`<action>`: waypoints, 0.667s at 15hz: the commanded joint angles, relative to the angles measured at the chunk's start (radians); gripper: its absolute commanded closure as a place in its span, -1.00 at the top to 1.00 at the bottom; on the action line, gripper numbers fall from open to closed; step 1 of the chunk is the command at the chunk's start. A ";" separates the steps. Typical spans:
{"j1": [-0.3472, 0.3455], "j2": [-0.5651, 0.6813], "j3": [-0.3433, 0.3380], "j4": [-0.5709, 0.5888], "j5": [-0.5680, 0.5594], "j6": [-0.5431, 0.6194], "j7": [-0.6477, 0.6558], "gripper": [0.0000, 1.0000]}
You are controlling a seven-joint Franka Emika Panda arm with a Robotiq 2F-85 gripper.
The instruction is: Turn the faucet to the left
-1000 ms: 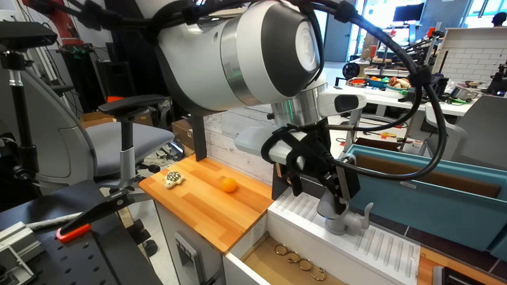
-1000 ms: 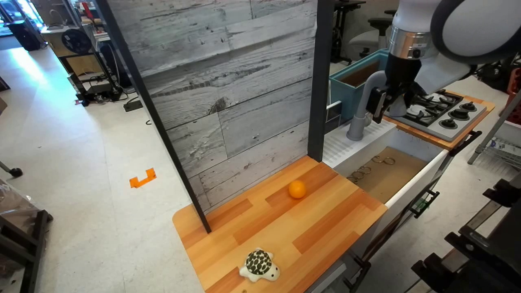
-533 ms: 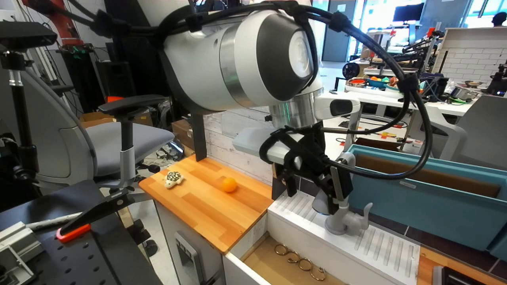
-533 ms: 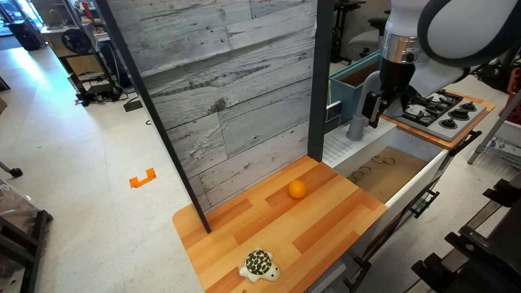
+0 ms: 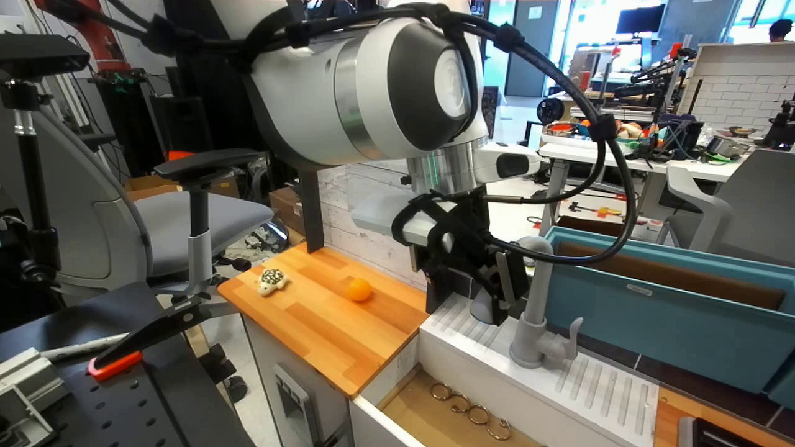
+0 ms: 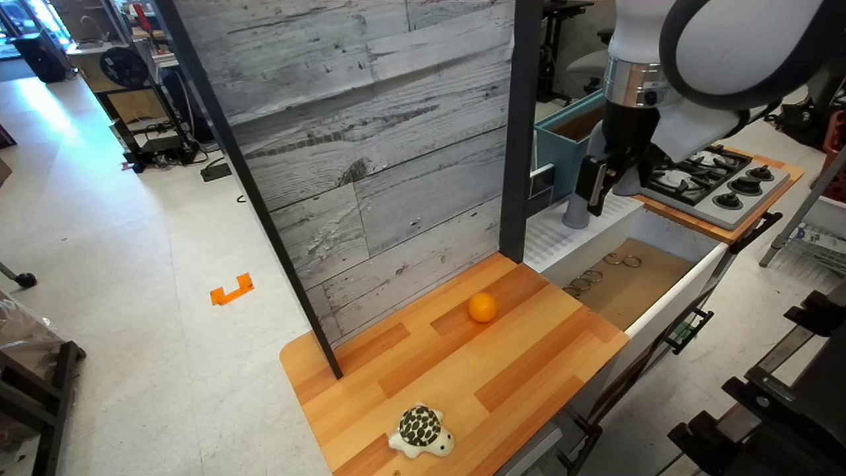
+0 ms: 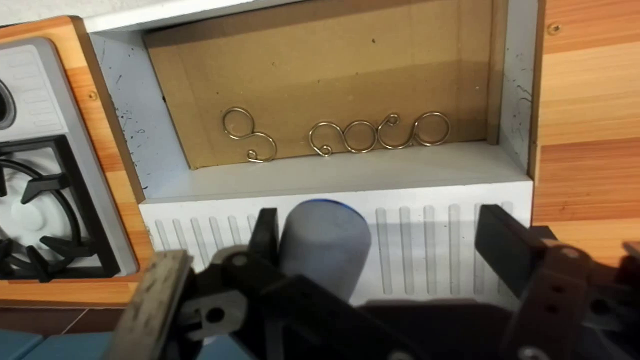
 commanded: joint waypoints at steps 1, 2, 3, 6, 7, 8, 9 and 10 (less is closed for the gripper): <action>0.037 0.054 0.027 0.077 0.030 -0.001 -0.022 1.00; 0.047 0.062 0.027 0.091 0.026 0.002 -0.020 1.00; 0.059 0.074 0.027 0.108 0.022 0.003 -0.018 1.00; 0.106 0.120 0.011 0.177 0.007 0.007 -0.010 1.00; 0.118 0.133 0.006 0.195 0.005 0.007 -0.009 1.00; 0.127 0.144 0.001 0.210 0.003 0.008 -0.009 1.00; 0.130 0.149 0.002 0.216 0.006 0.000 -0.014 1.00; 0.129 0.150 0.002 0.210 0.008 -0.003 -0.017 1.00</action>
